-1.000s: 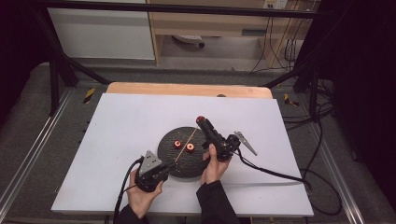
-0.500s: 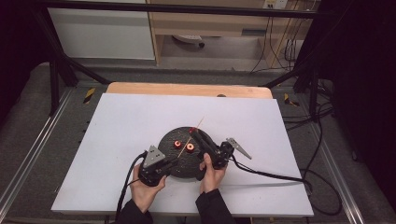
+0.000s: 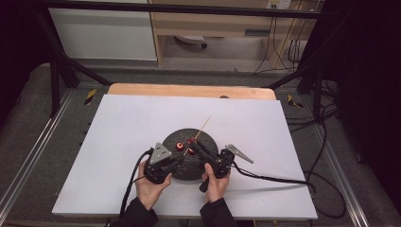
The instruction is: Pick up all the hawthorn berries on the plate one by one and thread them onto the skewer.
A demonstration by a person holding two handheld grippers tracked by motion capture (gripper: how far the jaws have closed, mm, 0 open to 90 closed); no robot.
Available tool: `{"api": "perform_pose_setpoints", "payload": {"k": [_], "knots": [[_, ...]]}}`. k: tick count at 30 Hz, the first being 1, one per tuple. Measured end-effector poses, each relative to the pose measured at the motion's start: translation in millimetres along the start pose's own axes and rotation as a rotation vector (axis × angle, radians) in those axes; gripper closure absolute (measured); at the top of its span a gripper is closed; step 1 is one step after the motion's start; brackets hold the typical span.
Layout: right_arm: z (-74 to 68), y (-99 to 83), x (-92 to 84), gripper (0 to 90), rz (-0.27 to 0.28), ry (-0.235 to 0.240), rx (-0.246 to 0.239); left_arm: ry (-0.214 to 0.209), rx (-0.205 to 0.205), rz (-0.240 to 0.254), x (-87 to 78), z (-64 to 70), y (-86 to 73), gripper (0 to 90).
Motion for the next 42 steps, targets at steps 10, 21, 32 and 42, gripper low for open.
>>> {"api": "perform_pose_setpoints", "payload": {"k": [10, 21, 32, 42], "knots": [[-0.5, -4.0, -2.1, 62.2, -0.108, 0.001, -0.017, -0.001, 0.021, -0.019, 2.4, 0.2, -0.4, 88.4], [-3.1, 7.4, -10.5, 40.7, -0.158, -0.051, -0.112, -0.008, 0.038, -0.028, -8.4, -10.5, -7.6, 88.4], [6.3, 23.9, -20.2, 10.4, -0.339, -0.196, -0.264, -0.016, 0.094, -0.062, -26.3, -32.3, -35.2, 88.3], [15.1, 37.9, -12.6, 9.0, -0.532, -0.315, -0.390, -0.014, 0.099, -0.074, -43.4, -52.3, -65.2, 88.3]]}}
Point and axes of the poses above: each handheld gripper's, and its own axes: x roughly forward along the jaws, y roughly out of its top, z roughly to its right, the point moved 1 cm from there along x, roughly forward along the jaws, and after that the axes turned 15 degrees about -z, right-handed, at the moved point
